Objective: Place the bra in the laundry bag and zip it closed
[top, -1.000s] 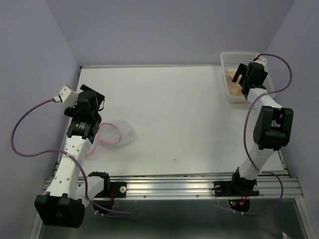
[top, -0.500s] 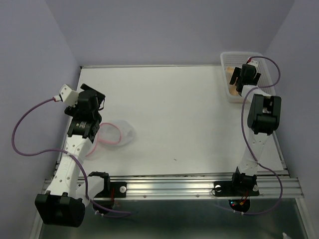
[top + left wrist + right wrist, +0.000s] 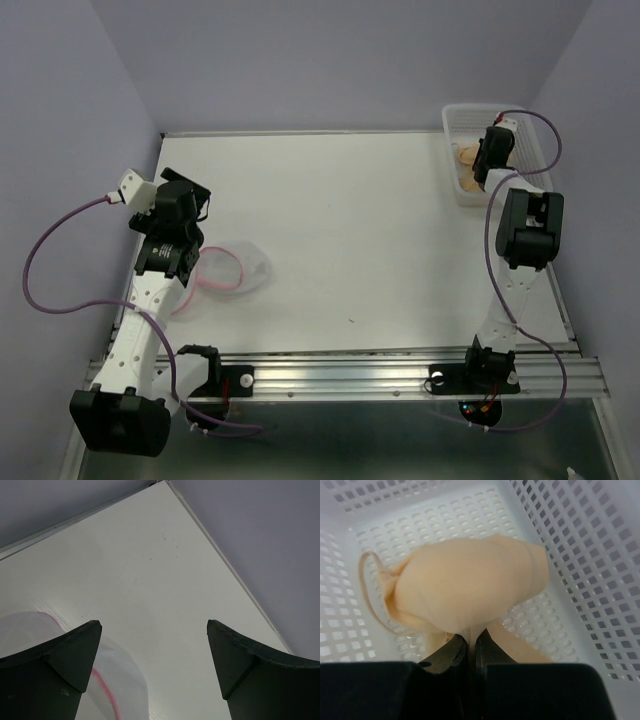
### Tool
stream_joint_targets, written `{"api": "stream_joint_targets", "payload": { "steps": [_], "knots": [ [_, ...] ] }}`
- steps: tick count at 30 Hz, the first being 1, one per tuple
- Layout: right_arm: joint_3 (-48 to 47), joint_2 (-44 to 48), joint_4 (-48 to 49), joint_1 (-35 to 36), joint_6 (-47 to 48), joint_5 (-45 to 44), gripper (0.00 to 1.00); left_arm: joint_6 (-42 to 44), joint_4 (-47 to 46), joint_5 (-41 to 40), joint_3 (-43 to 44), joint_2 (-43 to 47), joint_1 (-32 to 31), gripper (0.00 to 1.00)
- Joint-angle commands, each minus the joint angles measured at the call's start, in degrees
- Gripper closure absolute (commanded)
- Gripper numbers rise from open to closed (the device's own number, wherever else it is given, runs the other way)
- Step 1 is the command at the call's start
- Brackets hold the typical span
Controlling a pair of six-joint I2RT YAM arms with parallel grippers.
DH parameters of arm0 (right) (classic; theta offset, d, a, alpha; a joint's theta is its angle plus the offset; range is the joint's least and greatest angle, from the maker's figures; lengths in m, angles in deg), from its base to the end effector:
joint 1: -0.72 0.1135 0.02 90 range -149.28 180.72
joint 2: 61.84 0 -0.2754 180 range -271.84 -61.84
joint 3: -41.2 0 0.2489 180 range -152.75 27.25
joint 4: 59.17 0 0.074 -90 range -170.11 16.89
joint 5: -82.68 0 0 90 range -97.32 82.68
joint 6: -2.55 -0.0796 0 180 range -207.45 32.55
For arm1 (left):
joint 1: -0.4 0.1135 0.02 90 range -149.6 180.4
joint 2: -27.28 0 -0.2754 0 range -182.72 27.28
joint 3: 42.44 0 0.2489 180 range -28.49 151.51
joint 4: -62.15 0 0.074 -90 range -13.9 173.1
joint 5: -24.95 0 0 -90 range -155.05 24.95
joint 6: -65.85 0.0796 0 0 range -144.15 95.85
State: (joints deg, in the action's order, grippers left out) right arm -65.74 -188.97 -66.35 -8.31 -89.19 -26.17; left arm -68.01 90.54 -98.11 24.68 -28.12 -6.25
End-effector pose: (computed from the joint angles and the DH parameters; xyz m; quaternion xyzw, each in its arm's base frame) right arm 0.5416 -0.1121 0.1785 0.1638 0.8311 -0.1722 0.5028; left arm 0.2455 0.0151 0.3504 -0.4064 0.6746 -0.0378 0.6151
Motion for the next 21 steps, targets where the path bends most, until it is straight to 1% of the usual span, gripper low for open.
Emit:
{"api": "stream_joint_targets", "payload": {
  "steps": [1,5,8,9,12,13,15,16,18,19,20,21],
  "knots": [
    [0.7,9.9,3.2,-0.5,-1.9,0.4,0.97,-0.1,-1.4,-1.3,2.6,1.6,0.0,0.01],
    [4.9,16.0,3.3,-0.5,-2.9,0.7,0.98,-0.1,-2.0,0.0,2.3,1.8,0.0,0.01],
    [7.9,21.4,4.5,0.2,-1.6,1.2,0.98,-0.2,-2.1,0.3,2.3,1.7,-0.1,0.01],
    [8.5,23.9,4.4,0.8,-1.3,2.2,0.98,-0.2,-2.6,0.4,2.1,1.6,0.0,0.01],
    [9.9,27.4,3.5,2.4,1.0,6.5,0.98,-0.2,-2.7,1.0,1.9,1.4,-0.1,0.01],
    [9.7,29.3,1.3,3.1,1.6,10.4,0.98,-0.2,-2.7,1.4,1.9,1.3,0.0,0.01],
    [8.3,30.5,-1.3,5.5,4.8,13.6,0.97,-0.1,-2.7,1.8,2.0,1.1,-0.1,0.01],
    [7.9,31.0,-3.8,6.7,6.5,17.8,0.96,0.0,-2.8,1.9,2.0,1.1,0.0,0.01],
    [7.9,32.4,-5.0,9.7,11.9,20.4,0.96,-0.1,-3.0,2.1,1.9,1.1,0.0,0.01],
    [7.7,32.6,-6.9,13.2,14.5,22.3,0.96,-0.1,-2.9,2.2,1.8,1.2,-0.1,0.01],
    [7.1,32.8,-9.1,15.1,18.8,23.2,0.96,-0.1,-2.9,2.4,1.8,1.3,0.0,0.01],
    [6.9,32.9,-10.6,16.8,20.3,23.7,0.96,0.0,-2.9,2.5,1.5,1.4,0.0,0.01]
  ]
}}
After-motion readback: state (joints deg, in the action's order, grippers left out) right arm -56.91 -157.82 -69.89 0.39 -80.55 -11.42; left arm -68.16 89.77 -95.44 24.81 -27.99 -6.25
